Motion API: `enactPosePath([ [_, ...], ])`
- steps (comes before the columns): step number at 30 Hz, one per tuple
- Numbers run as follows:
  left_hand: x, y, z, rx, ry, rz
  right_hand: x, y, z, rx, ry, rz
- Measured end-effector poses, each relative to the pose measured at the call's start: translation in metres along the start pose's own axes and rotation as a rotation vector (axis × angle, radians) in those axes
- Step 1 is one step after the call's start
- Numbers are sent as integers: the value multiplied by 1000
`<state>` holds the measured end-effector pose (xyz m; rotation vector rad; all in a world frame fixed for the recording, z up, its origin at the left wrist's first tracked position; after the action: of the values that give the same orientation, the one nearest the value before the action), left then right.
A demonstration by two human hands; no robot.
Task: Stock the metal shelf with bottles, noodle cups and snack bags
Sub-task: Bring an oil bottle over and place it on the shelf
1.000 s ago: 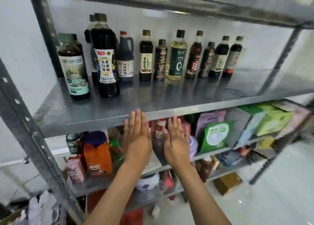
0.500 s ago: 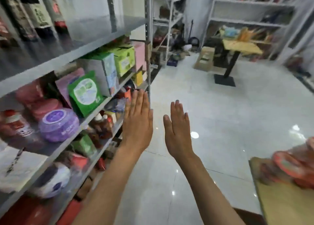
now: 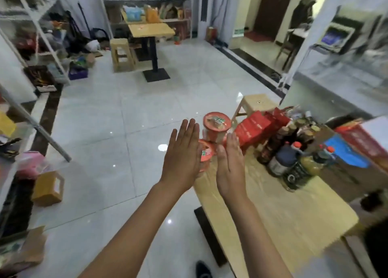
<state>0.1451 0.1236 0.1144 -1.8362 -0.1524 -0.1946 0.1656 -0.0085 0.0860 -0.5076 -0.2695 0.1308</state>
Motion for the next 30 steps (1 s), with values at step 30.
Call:
enactPosePath([
  [30, 122, 166, -210, -299, 329, 298, 58, -238, -303, 18, 694, -422],
])
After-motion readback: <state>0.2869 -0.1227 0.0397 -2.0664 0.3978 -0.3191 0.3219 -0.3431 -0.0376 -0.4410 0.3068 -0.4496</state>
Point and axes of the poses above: each hand's wrist, its own x-axis towards the middle knuckle, its own y-axis out of the palm, z = x × y, the point moved 5 cm from there along x, towards the middle knuckle, and after that the axes turned 7 degrees about z, right-handed, at the moved point
